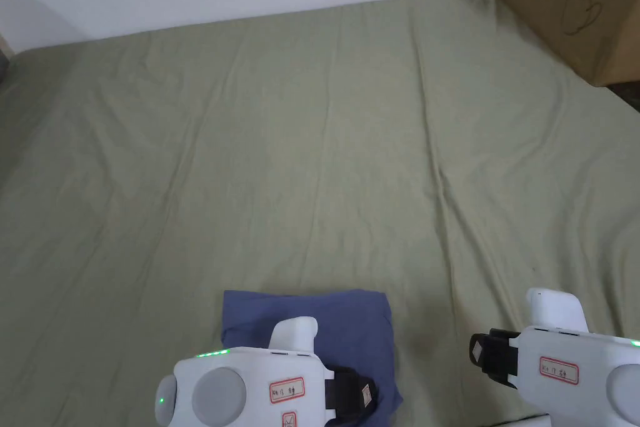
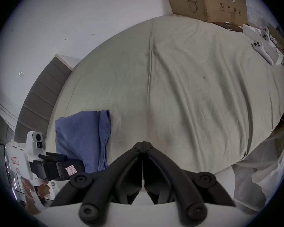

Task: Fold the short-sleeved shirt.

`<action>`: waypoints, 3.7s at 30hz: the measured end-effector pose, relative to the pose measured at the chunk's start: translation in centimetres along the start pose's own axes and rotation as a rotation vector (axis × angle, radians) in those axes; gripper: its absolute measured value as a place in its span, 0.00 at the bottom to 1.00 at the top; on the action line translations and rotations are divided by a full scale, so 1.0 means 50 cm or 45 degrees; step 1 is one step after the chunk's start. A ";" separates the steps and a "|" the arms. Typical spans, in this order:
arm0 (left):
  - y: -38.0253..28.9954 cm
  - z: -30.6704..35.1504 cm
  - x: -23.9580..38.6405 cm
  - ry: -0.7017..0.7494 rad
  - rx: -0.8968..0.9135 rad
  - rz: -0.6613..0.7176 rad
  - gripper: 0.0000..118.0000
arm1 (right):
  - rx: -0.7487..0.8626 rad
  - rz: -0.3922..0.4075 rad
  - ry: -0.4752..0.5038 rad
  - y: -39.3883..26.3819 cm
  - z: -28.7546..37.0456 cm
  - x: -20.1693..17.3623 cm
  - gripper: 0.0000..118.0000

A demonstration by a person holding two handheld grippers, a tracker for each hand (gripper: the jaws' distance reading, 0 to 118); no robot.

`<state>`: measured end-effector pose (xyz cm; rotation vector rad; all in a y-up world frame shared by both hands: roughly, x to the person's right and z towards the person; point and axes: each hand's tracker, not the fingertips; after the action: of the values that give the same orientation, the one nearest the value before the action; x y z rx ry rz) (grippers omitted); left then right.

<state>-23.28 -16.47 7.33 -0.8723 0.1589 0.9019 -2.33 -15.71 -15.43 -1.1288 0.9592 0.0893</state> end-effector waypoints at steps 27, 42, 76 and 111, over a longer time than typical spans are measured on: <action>-0.122 0.347 -0.315 -0.259 0.577 0.588 0.05 | -0.118 0.473 0.275 0.008 -0.050 -0.299 0.00; -0.060 0.213 -0.372 -0.383 0.451 0.610 1.00 | -0.278 0.441 0.195 -0.016 -0.150 -0.287 0.00; 0.064 0.375 -0.500 0.026 0.333 0.333 0.20 | -0.195 0.274 0.143 0.022 -0.098 -0.266 0.00; 0.013 0.547 -0.286 0.649 0.688 0.127 0.00 | -0.181 0.259 0.144 -0.004 -0.084 -0.248 0.00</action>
<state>-38.95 -5.43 31.55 -0.5704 0.8541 0.6608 -12.39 -14.32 -7.16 -1.1732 1.1819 0.2641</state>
